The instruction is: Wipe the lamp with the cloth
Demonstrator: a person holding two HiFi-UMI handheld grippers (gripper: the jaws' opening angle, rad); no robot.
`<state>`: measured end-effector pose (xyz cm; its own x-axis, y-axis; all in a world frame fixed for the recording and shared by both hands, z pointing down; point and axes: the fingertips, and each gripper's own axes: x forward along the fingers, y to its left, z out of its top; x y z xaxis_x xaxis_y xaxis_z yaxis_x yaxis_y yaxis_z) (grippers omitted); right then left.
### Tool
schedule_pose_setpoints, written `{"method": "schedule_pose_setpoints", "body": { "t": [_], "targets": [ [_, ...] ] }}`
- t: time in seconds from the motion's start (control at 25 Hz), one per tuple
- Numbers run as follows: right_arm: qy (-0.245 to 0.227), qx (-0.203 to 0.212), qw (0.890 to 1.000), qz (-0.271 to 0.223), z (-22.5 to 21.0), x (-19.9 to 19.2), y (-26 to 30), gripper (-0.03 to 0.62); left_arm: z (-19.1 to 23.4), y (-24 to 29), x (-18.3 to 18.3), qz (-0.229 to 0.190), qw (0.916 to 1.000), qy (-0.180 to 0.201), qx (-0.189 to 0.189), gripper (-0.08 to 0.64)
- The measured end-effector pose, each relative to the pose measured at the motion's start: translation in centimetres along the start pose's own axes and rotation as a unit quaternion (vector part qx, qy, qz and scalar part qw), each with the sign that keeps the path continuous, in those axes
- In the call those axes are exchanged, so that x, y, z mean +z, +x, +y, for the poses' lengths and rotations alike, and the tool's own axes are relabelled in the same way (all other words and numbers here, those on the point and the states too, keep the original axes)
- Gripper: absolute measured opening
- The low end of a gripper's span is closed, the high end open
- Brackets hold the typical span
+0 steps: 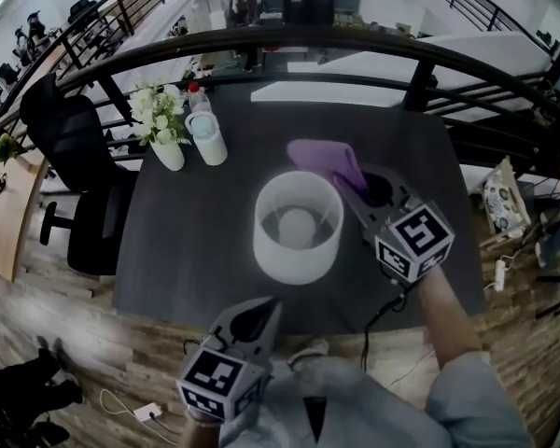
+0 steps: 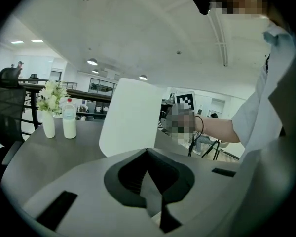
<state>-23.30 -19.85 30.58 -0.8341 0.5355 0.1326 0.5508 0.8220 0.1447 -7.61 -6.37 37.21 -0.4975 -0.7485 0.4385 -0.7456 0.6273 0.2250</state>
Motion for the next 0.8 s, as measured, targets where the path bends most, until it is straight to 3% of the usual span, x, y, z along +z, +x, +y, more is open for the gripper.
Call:
{"method": "schedule_pose_setpoints", "body": {
  "t": [0.16, 0.36, 0.8],
  "targets": [
    [0.016, 0.043, 0.999, 0.004, 0.7, -0.6, 2.2, 0.051, 1.0, -0.7, -0.6, -0.002, 0.9996, -0.012, 0.025, 0.002],
    [0.011, 0.055, 0.998, 0.021, 1.3, -1.6, 2.5, 0.051, 1.5, -0.8, -1.0, -0.001, 0.9994, -0.012, 0.031, 0.002],
    [0.034, 0.002, 0.999, 0.02, 1.3, -1.9, -1.5, 0.051, 2.6, -1.0, -0.3, -0.008, 0.9999, 0.009, 0.002, 0.002]
  ]
}}
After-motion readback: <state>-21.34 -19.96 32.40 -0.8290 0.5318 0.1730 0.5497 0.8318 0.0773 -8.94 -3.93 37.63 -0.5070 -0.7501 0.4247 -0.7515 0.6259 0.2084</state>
